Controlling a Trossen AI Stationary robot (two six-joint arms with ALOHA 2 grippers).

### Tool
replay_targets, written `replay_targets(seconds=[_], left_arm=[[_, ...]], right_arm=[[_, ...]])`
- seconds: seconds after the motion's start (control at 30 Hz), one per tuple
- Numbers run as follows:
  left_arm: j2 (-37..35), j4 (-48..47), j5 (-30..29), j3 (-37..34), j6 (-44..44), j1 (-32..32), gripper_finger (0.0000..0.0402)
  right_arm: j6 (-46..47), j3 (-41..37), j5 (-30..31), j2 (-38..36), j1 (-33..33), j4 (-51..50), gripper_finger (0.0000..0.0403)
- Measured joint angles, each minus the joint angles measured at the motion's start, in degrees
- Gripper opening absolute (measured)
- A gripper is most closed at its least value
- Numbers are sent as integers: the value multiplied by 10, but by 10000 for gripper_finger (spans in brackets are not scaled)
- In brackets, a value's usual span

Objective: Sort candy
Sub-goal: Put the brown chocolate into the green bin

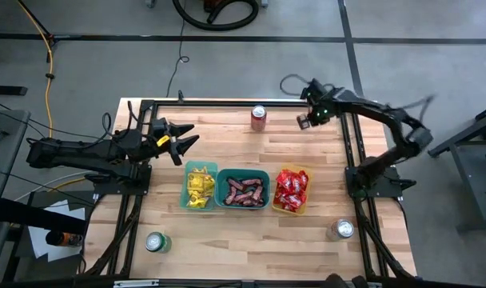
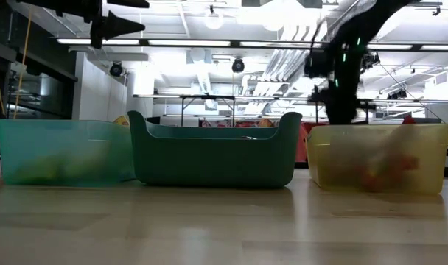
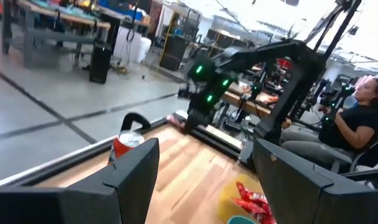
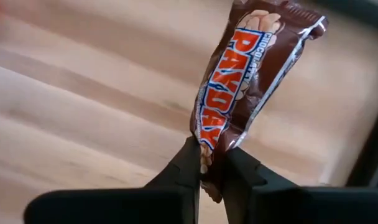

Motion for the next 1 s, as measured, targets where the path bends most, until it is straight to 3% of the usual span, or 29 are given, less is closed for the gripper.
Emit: replay_targets(seconds=[0.13, 0.27, 0.43, 0.57, 0.67, 1.0], left_arm=[[0, 10, 2, 0, 36, 0, 245], [0, 18, 2, 0, 79, 0, 245], [0, 18, 9, 0, 87, 0, 245], [0, 20, 85, 0, 37, 0, 245], [0, 19, 106, 0, 3, -1, 245], [3, 79, 42, 1, -42, 0, 245]], right_arm=[[-16, 47, -45, -90, 28, 25, 12], [0, 62, -117, -174, 75, 128, 11], [-22, 62, -129, -220, 178, 212, 7], [-40, 62, -130, -206, 278, 218, 3], [-41, 62, -130, -172, 350, 232, 2], [-128, 62, -140, -30, 534, 354, 1]])
